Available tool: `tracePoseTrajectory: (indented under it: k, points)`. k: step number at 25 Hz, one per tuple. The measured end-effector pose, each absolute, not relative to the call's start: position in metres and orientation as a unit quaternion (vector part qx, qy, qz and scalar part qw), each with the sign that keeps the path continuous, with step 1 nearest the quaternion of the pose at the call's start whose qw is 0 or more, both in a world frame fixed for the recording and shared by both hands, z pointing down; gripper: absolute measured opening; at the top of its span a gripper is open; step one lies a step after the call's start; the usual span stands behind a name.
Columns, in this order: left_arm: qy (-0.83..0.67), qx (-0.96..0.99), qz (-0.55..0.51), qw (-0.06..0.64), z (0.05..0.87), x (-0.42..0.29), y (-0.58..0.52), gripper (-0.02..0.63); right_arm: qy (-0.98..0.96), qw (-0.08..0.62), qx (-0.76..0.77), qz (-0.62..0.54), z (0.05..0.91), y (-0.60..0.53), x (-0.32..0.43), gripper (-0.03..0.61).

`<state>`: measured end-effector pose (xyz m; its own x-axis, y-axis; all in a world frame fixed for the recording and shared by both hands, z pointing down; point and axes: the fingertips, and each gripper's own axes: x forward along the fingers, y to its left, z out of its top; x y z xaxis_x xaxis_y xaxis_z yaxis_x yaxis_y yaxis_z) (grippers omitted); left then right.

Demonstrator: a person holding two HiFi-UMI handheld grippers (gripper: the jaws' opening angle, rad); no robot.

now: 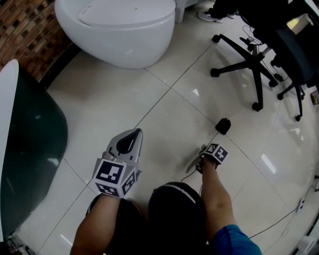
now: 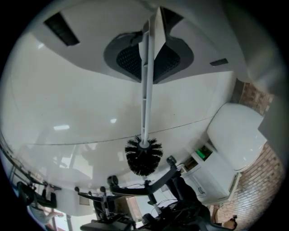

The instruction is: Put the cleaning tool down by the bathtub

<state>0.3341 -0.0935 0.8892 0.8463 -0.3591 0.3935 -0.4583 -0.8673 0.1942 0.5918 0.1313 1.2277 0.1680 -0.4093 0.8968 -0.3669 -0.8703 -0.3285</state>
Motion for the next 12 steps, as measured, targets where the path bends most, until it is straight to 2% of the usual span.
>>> tracePoseTrajectory:
  k: [8,12]
  points:
    - [-0.215,0.952,0.172,0.134,0.885,0.337,-0.093,-0.002,0.416,-0.072,-0.748,-0.512,1.181,0.06,0.58,0.08]
    - [-0.213,0.953,0.167,0.136,0.883,0.34,-0.09,-0.002,0.471,-0.094,-0.745,-0.463,1.148,0.033,0.577,0.08]
